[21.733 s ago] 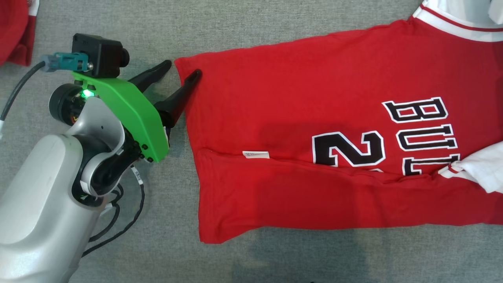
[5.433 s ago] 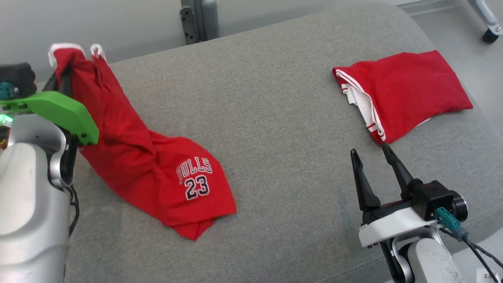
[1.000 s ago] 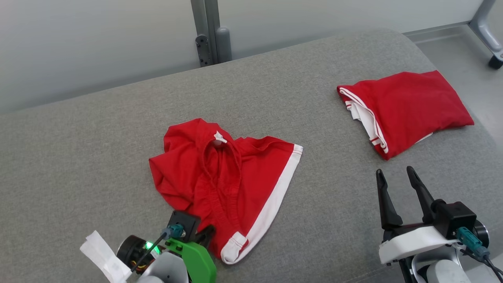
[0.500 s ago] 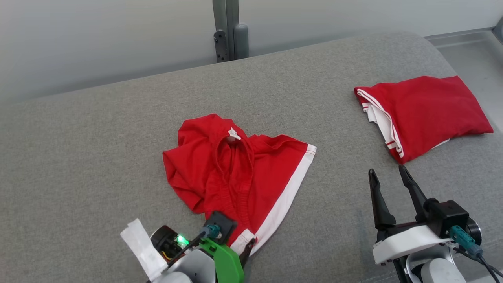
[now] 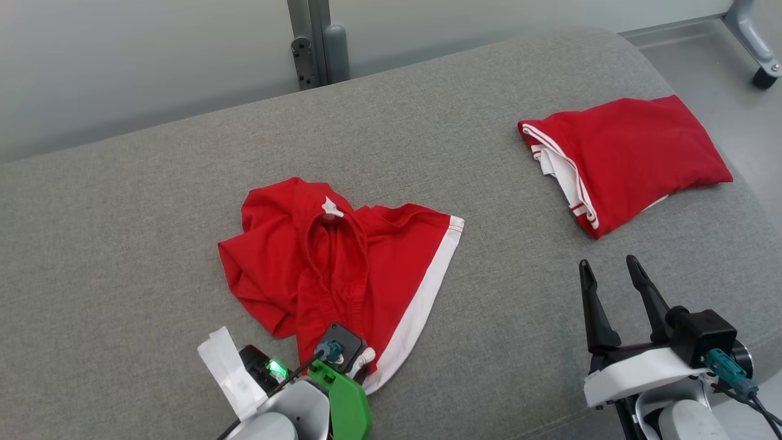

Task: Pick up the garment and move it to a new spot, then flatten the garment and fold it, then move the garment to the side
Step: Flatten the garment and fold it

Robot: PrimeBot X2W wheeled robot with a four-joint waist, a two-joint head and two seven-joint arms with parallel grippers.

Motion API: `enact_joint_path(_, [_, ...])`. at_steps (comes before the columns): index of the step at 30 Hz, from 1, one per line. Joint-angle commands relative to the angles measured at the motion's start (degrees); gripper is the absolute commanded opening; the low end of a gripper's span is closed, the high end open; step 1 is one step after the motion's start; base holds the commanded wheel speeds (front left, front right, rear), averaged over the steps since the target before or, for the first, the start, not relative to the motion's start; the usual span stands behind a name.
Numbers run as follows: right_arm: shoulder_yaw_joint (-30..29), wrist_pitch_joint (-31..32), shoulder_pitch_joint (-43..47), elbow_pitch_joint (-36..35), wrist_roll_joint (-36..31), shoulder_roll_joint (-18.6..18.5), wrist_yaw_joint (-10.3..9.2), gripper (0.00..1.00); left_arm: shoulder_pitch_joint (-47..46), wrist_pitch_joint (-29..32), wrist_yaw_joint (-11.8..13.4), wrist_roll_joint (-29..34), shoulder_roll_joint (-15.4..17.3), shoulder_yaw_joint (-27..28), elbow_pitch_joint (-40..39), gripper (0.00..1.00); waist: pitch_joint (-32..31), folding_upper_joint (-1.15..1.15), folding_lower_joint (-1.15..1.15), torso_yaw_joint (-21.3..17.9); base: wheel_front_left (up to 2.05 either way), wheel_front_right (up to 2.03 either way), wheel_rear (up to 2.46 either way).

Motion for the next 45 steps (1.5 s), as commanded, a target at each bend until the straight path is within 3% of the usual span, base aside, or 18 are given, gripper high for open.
enact_joint_path(1, [-0.13,0.01,-0.46,-0.11,0.23,-0.09,-0.02,1.00,-0.30,-0.06,0.33,-0.41,0.38,0.20,0.54,0.04,0.04,0.00,0.00,-0.25,0.00,0.00,0.00])
enact_joint_path(4, [-0.25,0.01,-0.24,-0.09,0.23,-0.09,-0.02,1.00,0.59,-3.43,1.99,-1.42,-0.02,2.34,-0.39,0.00,-0.24,0.00,0.00,-0.30,0.00,0.00,0.00])
enact_joint_path(11, [-1.29,0.01,1.74,0.04,-0.65,-0.07,-0.02,1.00,9.78,-18.91,11.58,-9.53,-3.19,15.31,-5.92,0.00,-2.45,0.00,0.00,1.34,0.00,0.00,0.00])
enact_joint_path(16, [-1.30,0.01,3.06,0.03,-1.15,-0.08,-0.02,1.00,20.02,-30.70,16.02,-14.46,-6.73,23.00,-7.56,0.00,-4.00,0.00,0.00,3.95,0.00,0.00,0.00])
enact_joint_path(20, [-1.18,0.01,3.26,-0.18,-1.78,-0.09,-0.02,1.00,26.07,-34.53,16.15,-15.89,-9.27,24.81,-6.37,0.01,-4.53,0.00,0.00,6.18,0.00,0.00,0.00])
enact_joint_path(21, [-1.24,0.01,3.19,-0.20,-1.98,-0.10,-0.02,1.00,27.02,-34.86,15.57,-15.91,-9.72,24.58,-5.71,0.04,-4.55,0.00,0.00,6.62,0.00,0.00,0.00])
enact_joint_path(22, [-1.26,0.01,3.12,-0.20,-2.13,-0.10,-0.02,1.00,27.63,-35.08,15.06,-15.96,-10.19,24.47,-4.96,0.14,-4.59,0.00,0.00,7.13,0.00,0.00,0.00])
enact_joint_path(23, [-1.29,0.01,3.12,-0.18,-2.33,-0.11,-0.02,1.00,27.86,-35.40,14.68,-16.48,-10.82,24.93,-4.40,0.27,-4.62,0.00,0.00,7.66,0.00,0.00,0.00])
enact_joint_path(25, [-0.96,0.01,3.09,-0.04,-2.65,-0.10,-0.02,1.00,27.97,-35.54,13.46,-16.69,-11.72,25.30,-3.34,1.00,-4.64,0.00,0.00,8.42,0.00,0.00,0.00])
enact_joint_path(32, [-0.46,0.01,2.98,0.15,-2.97,-0.10,-0.02,1.00,28.43,-35.81,11.51,-13.30,-12.12,29.06,-4.71,1.00,-4.59,0.00,0.00,9.20,0.00,0.00,0.00])
enact_joint_path(40, [-2.21,0.01,2.23,-1.21,-3.56,-1.18,-0.02,1.00,31.55,-35.80,8.94,0.05,-5.42,32.07,-16.30,1.00,-4.32,0.00,0.00,8.60,0.00,0.00,0.00])
enact_joint_path(45, [-3.15,0.01,2.17,-1.91,-4.07,-1.35,-0.02,1.00,32.47,-35.80,8.15,5.43,-3.95,35.46,-20.41,1.00,-5.46,0.00,0.00,8.00,0.00,0.00,0.00])
